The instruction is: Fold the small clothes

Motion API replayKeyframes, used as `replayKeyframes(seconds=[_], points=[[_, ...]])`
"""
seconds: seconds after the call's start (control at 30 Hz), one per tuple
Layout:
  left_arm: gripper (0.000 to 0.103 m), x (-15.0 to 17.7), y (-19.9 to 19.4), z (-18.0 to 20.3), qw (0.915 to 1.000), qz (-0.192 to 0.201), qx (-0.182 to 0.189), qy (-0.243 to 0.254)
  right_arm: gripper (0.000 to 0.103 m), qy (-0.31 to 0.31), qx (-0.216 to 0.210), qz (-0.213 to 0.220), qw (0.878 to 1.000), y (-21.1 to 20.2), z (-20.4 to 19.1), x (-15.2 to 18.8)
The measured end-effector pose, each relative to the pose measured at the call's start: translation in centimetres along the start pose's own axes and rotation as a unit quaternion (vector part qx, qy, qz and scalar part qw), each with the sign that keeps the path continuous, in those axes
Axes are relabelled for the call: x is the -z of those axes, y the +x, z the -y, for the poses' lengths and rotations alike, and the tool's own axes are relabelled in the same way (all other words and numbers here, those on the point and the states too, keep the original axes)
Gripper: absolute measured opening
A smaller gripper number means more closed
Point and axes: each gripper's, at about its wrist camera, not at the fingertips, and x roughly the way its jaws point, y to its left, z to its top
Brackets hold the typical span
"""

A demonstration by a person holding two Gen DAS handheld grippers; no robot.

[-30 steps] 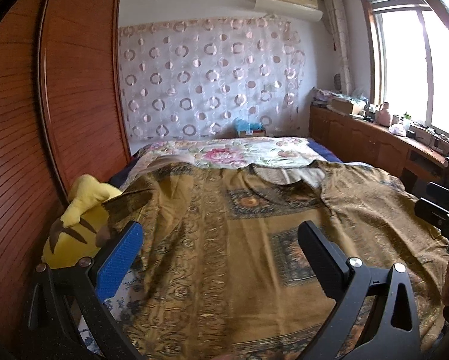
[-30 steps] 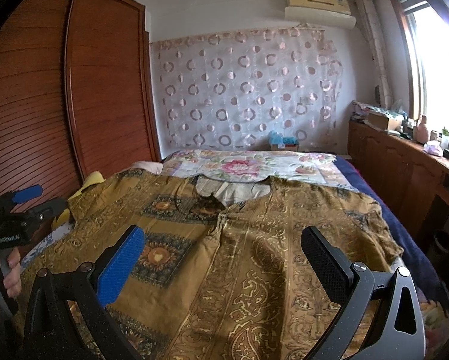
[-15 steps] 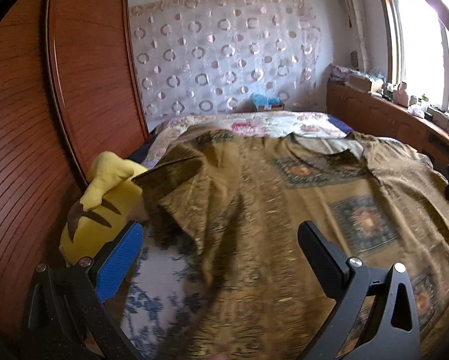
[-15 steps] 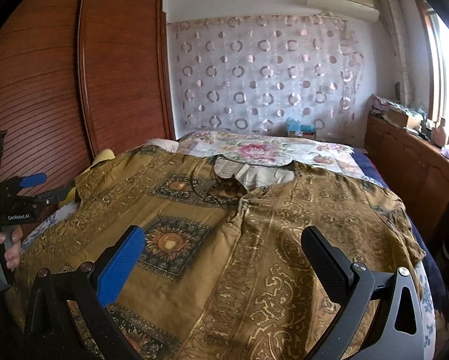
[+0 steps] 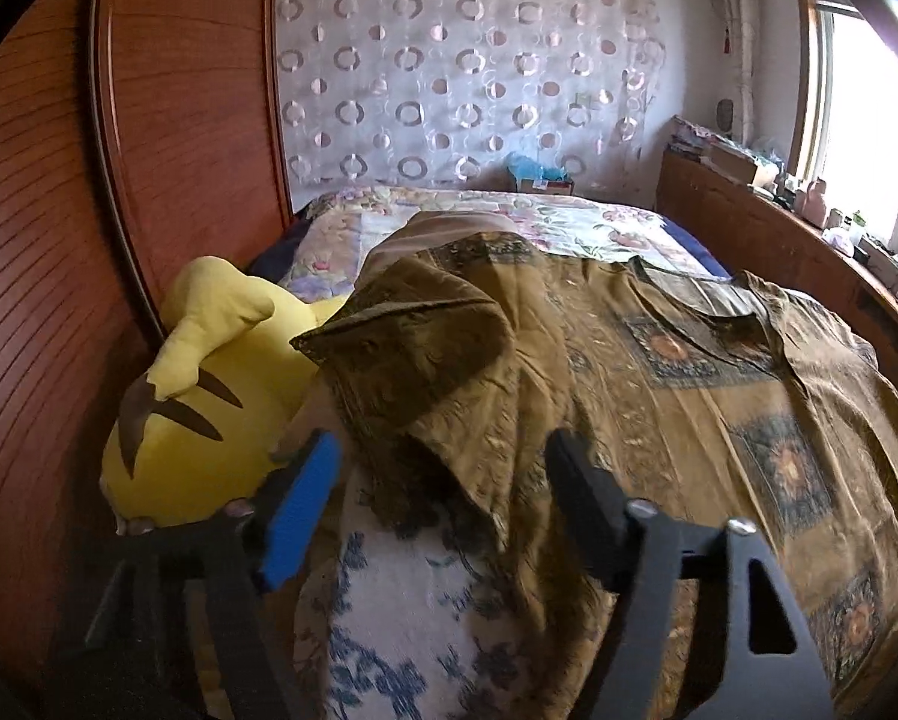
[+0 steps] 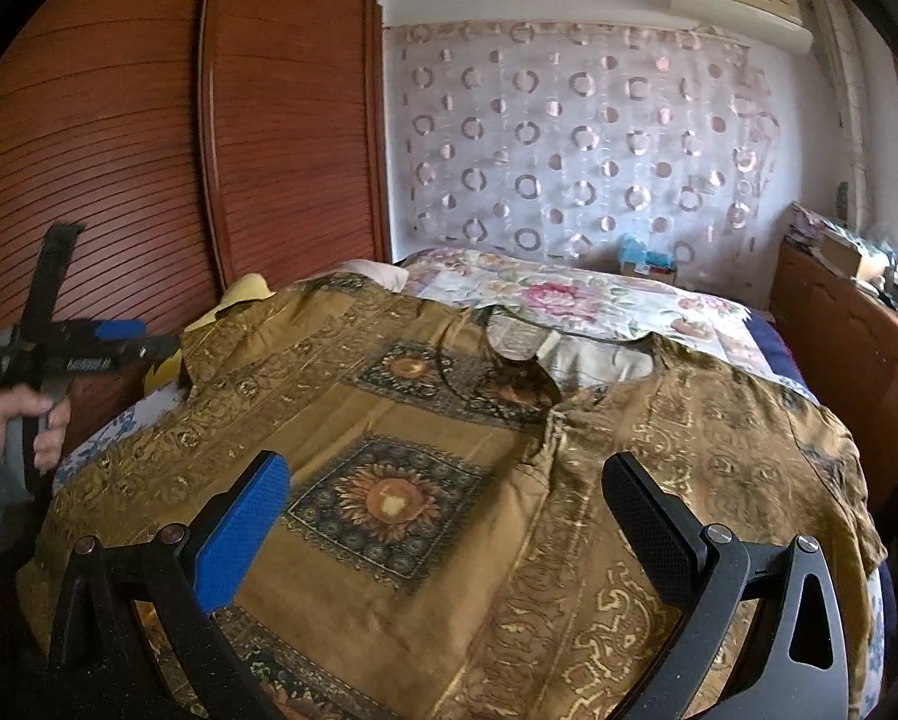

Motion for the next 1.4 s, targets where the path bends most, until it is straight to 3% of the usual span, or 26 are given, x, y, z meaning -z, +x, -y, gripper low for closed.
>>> replayKeyframes(seconds=[0.2, 0.27, 0.47, 0.57, 0.77, 0.97, 1.2, 1.3, 1.33, 1.4], points=[[0.05, -1.0, 2.2, -0.3, 0.9997, -0.021, 0.006, 0.004, 0.103, -0.019, -0.016, -0.017, 1.0, 1.3, 0.1, -0.9], [0.028, -1.1, 2.9, -0.3, 0.9993, -0.029, 0.023, 0.007, 0.103, -0.019, -0.024, -0.02, 0.999, 1.5, 0.1, -1.4], [0.007, -1.7, 3.3, 0.2, 0.9987, -0.029, 0.038, 0.015, 0.103, -0.02, -0.041, -0.025, 0.999, 1.4, 0.2, -1.3], [0.004, -2.1, 2.9, 0.6, 0.9986, -0.024, 0.039, 0.024, 0.103, -0.02, -0.041, -0.033, 0.998, 1.7, 0.3, -0.8], [0.002, -3.4, 1.7, 2.2, 0.9976, -0.009, 0.053, 0.042, 0.103, -0.004, -0.038, -0.04, 0.998, 1.8, 0.9, -0.7], [0.002, -5.0, 1.0, 6.8, 0.9937, 0.004, 0.084, 0.075, 0.103, 0.006, -0.033, -0.032, 0.999, 1.5, 1.4, -0.9], [0.005, -3.8, 1.2, 9.4, 0.9915, -0.006, 0.101, 0.082, 0.103, 0.013, -0.03, -0.034, 0.999, 1.4, 1.6, -0.4], [0.024, -3.2, 0.2, 8.6, 0.9922, -0.001, 0.093, 0.083, 0.103, 0.013, -0.029, -0.037, 0.999, 1.3, 1.5, -0.1], [0.037, -2.9, -0.3, 7.9, 0.993, 0.007, 0.085, 0.082, 0.103, 0.014, -0.03, -0.038, 0.999, 1.2, 1.6, -0.2], [0.042, -2.6, -0.8, 6.7, 0.9942, 0.013, 0.076, 0.075, 0.103, 0.017, -0.03, -0.04, 0.999, 1.2, 1.6, -0.2]])
